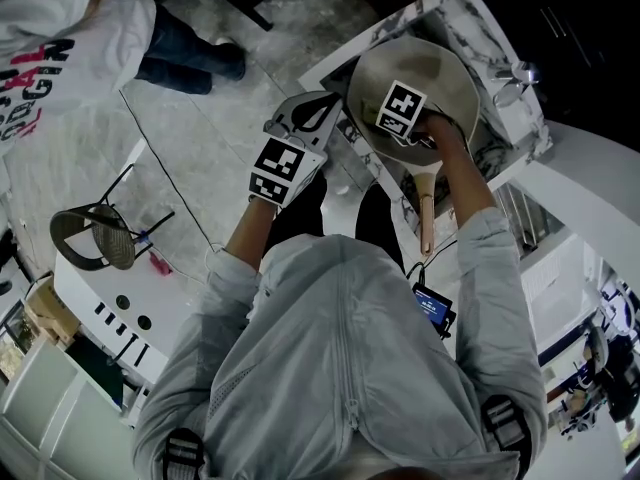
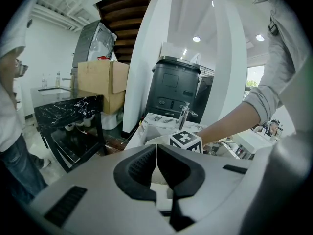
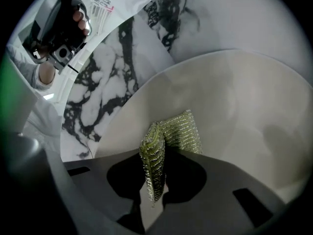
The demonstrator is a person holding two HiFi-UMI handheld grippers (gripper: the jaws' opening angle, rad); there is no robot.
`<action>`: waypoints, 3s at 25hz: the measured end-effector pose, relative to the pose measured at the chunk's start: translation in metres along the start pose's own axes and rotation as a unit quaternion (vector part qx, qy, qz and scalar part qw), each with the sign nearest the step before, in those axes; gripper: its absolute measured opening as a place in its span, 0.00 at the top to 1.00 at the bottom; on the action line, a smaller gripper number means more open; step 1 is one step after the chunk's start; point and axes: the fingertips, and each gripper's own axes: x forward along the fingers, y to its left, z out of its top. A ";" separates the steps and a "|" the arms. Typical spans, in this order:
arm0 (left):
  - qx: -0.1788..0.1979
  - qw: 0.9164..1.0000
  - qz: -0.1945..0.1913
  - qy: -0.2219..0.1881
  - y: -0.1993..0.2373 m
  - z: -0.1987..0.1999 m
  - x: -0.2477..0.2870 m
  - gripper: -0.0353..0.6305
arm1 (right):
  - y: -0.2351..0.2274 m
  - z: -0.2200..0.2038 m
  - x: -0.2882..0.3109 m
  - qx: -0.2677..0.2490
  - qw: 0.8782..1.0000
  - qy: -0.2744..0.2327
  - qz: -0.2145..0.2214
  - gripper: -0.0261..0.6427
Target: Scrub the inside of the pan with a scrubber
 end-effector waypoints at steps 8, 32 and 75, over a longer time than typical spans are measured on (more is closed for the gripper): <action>0.004 1.000 -0.006 -0.006 -0.009 0.005 0.000 0.91 | 0.018 -0.039 -0.001 -0.032 0.995 0.091 0.019 0.83; 0.003 1.000 -0.008 -0.014 -0.030 0.010 0.007 0.91 | -0.014 -0.156 -0.045 -0.032 0.953 0.301 -0.025 0.83; -0.002 1.000 -0.003 0.011 -0.018 -0.009 0.010 0.91 | -0.130 -0.042 -0.054 0.081 0.966 -0.017 -0.247 0.83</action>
